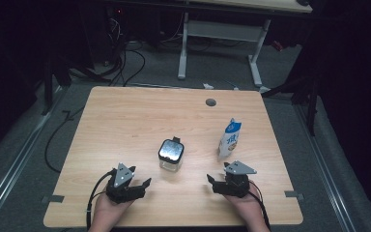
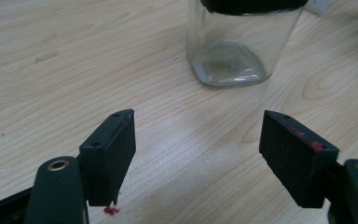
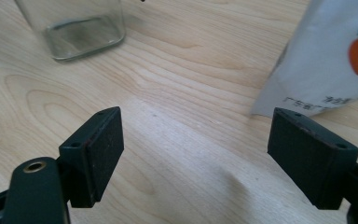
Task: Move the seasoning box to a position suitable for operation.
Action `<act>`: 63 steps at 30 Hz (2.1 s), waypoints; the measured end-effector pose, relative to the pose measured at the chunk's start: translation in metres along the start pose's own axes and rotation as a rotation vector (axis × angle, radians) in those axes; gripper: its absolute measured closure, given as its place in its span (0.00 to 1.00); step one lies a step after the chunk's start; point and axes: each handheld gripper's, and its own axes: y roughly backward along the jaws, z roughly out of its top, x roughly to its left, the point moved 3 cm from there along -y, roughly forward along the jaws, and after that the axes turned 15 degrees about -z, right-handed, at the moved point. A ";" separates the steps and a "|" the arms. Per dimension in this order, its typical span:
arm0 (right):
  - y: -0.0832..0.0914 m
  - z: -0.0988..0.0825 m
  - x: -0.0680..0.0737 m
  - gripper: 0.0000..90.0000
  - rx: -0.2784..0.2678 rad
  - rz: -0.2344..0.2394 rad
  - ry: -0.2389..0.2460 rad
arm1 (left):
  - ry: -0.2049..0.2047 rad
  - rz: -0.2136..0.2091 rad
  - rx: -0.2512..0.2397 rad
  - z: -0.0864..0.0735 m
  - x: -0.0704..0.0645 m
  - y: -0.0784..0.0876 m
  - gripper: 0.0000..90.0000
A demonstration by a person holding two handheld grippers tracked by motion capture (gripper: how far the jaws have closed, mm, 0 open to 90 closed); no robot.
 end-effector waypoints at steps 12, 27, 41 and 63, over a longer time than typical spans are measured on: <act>0.001 0.001 0.006 0.22 -0.014 0.021 -0.006 | 0.015 -0.020 -0.001 -0.001 0.007 0.003 0.31; 0.002 0.002 0.007 0.17 -0.040 0.042 -0.062 | 0.018 -0.019 -0.015 -0.001 0.008 0.002 0.37; 0.004 0.002 0.010 0.17 -0.052 0.076 -0.048 | -0.003 0.007 -0.038 -0.001 0.012 0.008 0.46; 0.006 0.002 0.027 0.30 -0.066 0.184 -0.002 | -0.040 0.006 -0.015 0.015 0.000 -0.015 0.65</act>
